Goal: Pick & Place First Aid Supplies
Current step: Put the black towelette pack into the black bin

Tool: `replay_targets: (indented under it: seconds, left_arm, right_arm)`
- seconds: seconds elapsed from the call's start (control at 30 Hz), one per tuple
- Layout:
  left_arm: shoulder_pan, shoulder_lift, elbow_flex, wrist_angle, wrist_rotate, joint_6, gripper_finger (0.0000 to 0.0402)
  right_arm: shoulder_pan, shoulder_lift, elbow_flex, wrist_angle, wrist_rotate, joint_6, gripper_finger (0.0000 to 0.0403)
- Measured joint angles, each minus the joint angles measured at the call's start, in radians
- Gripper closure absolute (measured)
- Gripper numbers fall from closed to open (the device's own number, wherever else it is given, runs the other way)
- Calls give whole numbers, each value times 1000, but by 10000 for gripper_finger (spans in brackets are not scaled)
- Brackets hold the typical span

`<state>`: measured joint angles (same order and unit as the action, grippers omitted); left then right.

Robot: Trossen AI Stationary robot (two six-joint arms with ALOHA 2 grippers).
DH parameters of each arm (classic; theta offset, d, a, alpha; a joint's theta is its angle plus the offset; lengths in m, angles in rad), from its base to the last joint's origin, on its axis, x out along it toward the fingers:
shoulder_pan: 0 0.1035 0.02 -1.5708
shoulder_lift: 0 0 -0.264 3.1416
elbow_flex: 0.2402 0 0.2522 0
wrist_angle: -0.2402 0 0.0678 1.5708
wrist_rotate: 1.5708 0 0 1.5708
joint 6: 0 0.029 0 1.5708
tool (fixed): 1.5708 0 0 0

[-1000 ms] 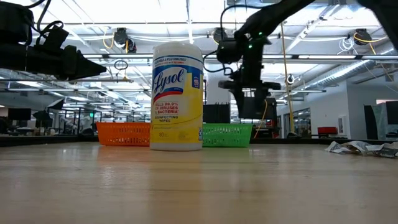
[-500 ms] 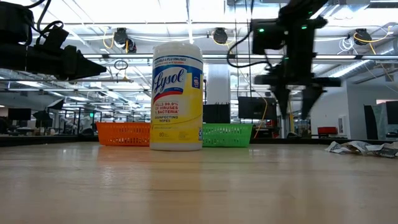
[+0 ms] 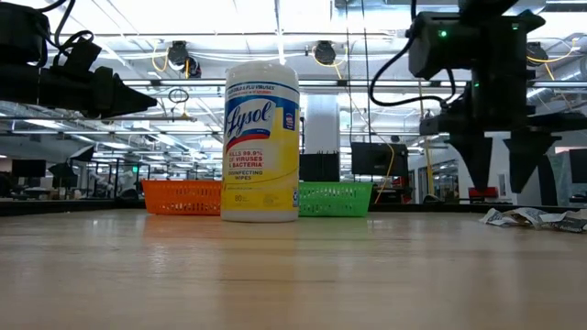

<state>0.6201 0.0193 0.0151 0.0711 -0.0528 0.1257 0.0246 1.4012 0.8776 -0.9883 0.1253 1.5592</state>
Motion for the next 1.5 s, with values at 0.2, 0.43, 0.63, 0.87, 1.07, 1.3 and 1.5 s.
replay_targets:
  seconds: [0.2, 0.43, 0.63, 0.87, 1.07, 1.3, 1.5]
  left_arm:
    - [0, 0, 0, 0, 0, 0, 92]
    - [0, 0, 0, 0, 0, 0, 91]
    - [0, 0, 0, 0, 0, 0, 91]
    - [0, 0, 0, 0, 0, 0, 91]
    - [0, 0, 0, 0, 0, 0, 91]
    - [0, 0, 0, 0, 0, 0, 91]
    - [0, 0, 0, 0, 0, 0, 91]
  right_arm:
    - [15, 0, -36, 35, 17, 21, 191]
    - [-13, 14, -121, 131, 34, 14, 205]
    - [-29, 26, -146, 227, 35, -76, 255]
    - [-50, 26, -153, 261, 30, -132, 380]
    - [-75, 26, -124, 249, 31, -209, 390]
    - [-106, 26, 5, 55, 34, -387, 394]
    - [-136, 26, 106, -91, 30, -602, 393]
